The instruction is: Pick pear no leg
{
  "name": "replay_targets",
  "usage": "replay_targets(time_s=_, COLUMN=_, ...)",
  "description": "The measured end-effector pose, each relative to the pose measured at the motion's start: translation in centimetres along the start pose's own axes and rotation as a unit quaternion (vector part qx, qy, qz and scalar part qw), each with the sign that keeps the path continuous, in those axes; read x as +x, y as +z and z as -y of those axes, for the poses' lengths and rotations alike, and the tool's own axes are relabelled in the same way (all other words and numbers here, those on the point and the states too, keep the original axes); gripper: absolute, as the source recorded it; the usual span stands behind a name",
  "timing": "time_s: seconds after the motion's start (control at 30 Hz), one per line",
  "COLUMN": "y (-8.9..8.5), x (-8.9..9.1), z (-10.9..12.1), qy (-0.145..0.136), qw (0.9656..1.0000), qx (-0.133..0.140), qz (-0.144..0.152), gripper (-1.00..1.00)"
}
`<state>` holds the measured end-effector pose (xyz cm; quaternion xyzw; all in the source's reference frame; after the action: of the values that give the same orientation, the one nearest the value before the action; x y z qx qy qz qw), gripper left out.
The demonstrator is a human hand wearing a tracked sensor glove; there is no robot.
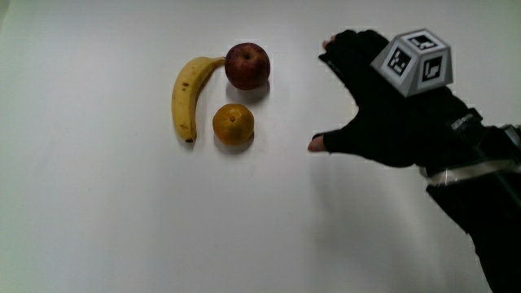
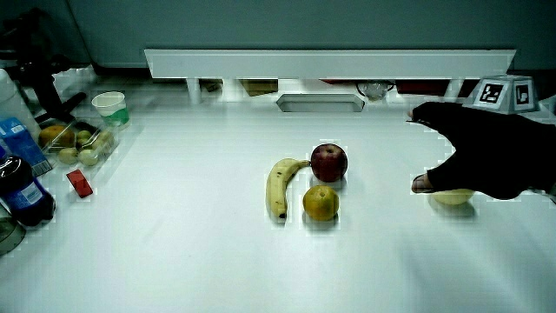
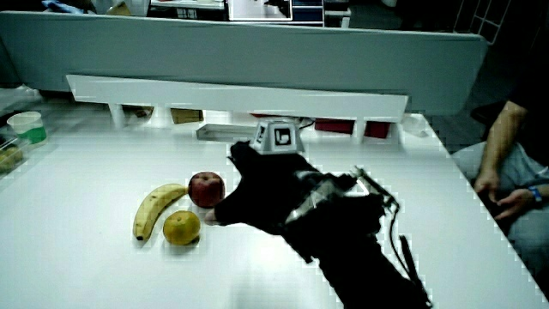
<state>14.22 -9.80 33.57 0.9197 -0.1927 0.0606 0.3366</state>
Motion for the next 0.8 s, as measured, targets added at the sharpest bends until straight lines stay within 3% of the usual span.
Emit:
replay_targets(time_s=0.03, y=-0.2, x=1.0, z=-0.6, qy=-0.016, qw=0.9999, qx=0.006, qz=0.005, gripper=0.0)
replay_targets(time_s=0.17, y=0.1, x=3.3, z=-1.7, qy=-0.04, qw=0.9981, qx=-0.02, qz=-0.043, gripper=0.0)
replay_targets(time_s=0.3, y=0.1, x=5.1, z=-2.5, qy=-0.056, qw=0.9949, qx=-0.028, qz=-0.079, gripper=0.0)
replay_targets(time_s=0.43, y=-0.3, x=6.8, z=-3.3, qy=-0.078, qw=0.9917, qx=-0.037, qz=-0.096, gripper=0.0)
replay_targets(time_s=0.63, y=-1.3, x=9.5, z=-4.4, qy=-0.114, qw=0.9847, qx=-0.056, qz=-0.12, gripper=0.0)
replay_targets(time_s=0.8, y=-2.9, x=11.6, z=-5.2, qy=-0.142, qw=0.9758, qx=-0.083, qz=-0.144, gripper=0.0)
